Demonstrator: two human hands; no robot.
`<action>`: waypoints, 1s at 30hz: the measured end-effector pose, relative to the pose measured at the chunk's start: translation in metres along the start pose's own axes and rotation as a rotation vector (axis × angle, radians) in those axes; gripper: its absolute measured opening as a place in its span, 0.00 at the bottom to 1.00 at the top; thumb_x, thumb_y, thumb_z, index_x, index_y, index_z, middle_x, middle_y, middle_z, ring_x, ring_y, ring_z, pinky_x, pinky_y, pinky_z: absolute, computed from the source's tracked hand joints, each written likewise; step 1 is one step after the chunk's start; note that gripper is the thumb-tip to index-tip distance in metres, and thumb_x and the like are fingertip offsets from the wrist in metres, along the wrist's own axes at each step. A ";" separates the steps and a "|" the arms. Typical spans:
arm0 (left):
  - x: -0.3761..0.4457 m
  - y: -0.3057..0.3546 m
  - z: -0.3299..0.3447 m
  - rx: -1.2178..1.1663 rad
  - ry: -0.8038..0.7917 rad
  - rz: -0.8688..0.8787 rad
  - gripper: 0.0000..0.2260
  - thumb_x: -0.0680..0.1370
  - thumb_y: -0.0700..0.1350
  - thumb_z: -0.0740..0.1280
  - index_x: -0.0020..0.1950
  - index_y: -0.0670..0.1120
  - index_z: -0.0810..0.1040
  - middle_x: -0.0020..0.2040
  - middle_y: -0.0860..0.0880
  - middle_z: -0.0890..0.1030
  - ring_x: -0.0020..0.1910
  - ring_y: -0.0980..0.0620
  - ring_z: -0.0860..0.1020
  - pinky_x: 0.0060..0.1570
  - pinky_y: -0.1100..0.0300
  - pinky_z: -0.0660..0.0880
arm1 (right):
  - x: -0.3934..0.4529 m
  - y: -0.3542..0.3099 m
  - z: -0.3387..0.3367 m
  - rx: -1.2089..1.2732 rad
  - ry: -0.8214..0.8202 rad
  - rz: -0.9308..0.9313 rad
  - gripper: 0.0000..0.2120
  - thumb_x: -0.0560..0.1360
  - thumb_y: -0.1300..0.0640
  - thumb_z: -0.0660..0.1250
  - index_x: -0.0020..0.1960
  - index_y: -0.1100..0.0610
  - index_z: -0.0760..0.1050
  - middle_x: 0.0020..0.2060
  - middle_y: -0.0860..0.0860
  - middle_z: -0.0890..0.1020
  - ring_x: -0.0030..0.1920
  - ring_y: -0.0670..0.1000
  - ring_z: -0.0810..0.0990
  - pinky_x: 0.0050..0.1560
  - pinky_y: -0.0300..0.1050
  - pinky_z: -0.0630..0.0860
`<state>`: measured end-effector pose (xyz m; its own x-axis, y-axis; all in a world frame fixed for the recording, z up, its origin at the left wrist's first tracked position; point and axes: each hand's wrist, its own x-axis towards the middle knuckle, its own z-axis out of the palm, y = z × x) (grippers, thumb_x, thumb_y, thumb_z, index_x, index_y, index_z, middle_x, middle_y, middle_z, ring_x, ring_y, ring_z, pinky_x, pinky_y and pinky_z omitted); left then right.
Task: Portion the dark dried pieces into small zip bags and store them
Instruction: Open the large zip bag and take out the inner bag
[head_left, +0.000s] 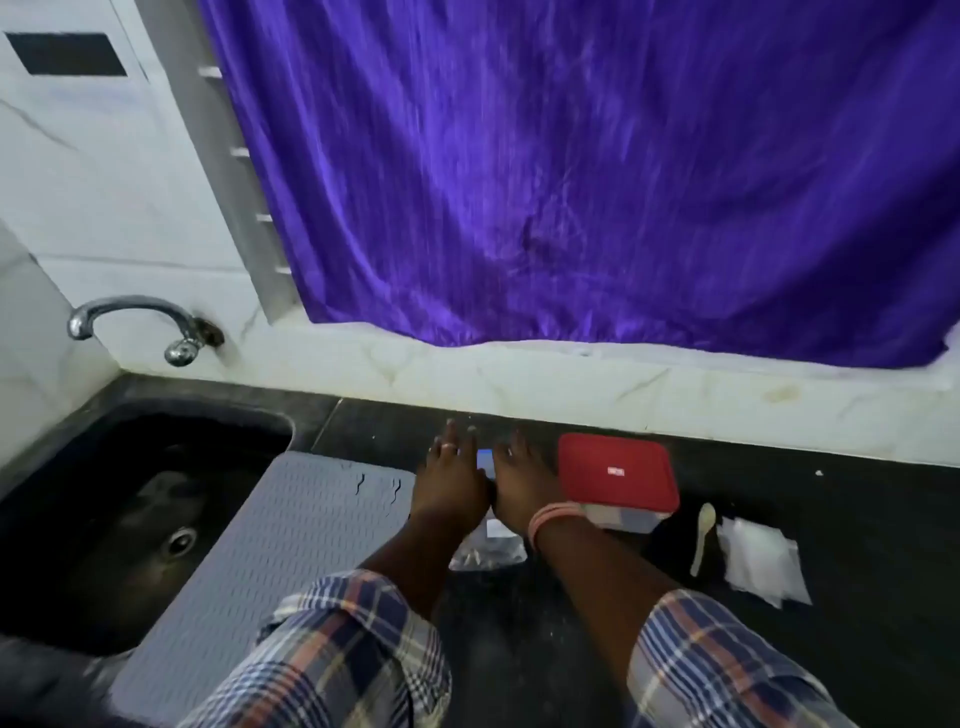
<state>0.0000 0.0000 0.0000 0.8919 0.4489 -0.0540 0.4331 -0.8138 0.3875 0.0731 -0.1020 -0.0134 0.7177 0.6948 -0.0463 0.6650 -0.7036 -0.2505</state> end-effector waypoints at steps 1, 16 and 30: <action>-0.005 -0.006 0.007 0.002 -0.090 -0.027 0.32 0.82 0.50 0.63 0.84 0.50 0.54 0.85 0.44 0.48 0.82 0.40 0.55 0.77 0.45 0.62 | -0.002 -0.001 0.011 0.020 -0.088 0.023 0.27 0.80 0.55 0.61 0.76 0.60 0.61 0.74 0.62 0.63 0.72 0.64 0.65 0.70 0.57 0.67; -0.048 -0.072 0.097 0.176 -0.310 -0.112 0.32 0.82 0.65 0.53 0.82 0.50 0.57 0.84 0.40 0.51 0.83 0.37 0.42 0.77 0.39 0.35 | -0.066 0.002 0.084 0.479 -0.288 0.186 0.08 0.76 0.56 0.66 0.50 0.53 0.84 0.50 0.51 0.85 0.48 0.50 0.83 0.59 0.53 0.80; -0.072 -0.088 0.102 0.023 -0.355 0.113 0.19 0.84 0.46 0.61 0.75 0.55 0.71 0.83 0.47 0.58 0.83 0.45 0.53 0.81 0.48 0.50 | -0.081 0.024 0.100 0.307 -0.143 0.712 0.36 0.77 0.51 0.68 0.80 0.55 0.56 0.74 0.57 0.67 0.72 0.62 0.68 0.71 0.60 0.67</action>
<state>-0.0886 0.0015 -0.1241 0.9221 0.2028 -0.3296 0.3283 -0.8610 0.3885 0.0106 -0.1602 -0.1119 0.9021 0.1194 -0.4147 -0.0467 -0.9283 -0.3689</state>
